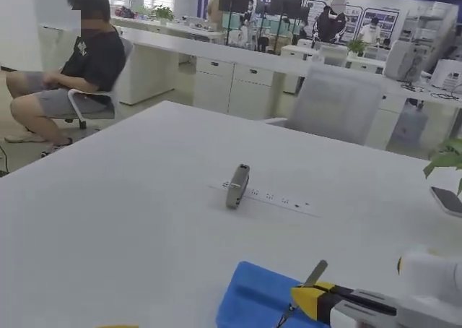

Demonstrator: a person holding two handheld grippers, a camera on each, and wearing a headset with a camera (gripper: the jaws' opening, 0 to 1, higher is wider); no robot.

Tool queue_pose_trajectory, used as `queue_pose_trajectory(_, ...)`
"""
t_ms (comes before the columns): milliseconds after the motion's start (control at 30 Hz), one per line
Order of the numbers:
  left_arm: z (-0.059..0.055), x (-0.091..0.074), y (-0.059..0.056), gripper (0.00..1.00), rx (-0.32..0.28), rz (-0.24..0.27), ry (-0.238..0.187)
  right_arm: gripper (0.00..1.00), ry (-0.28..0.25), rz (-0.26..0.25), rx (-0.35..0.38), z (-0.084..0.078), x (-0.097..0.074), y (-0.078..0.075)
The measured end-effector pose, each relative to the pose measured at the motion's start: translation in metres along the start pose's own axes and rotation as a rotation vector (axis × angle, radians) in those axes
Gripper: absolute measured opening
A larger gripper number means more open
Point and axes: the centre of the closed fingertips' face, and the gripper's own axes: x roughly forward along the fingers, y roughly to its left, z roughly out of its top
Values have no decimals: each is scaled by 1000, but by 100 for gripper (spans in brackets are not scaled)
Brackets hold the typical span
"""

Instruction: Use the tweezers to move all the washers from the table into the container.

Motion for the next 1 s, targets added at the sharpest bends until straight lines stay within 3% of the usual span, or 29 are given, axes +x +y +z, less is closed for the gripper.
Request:
queue_pose_trajectory(533, 1, 0, 1, 71, 10, 5, 7, 2, 71, -9, -80, -14, 41, -17)
queue_pose_trajectory(1000, -5, -3, 8, 73, 38, 33, 28, 3, 116, -17, -132, -29, 50, -20)
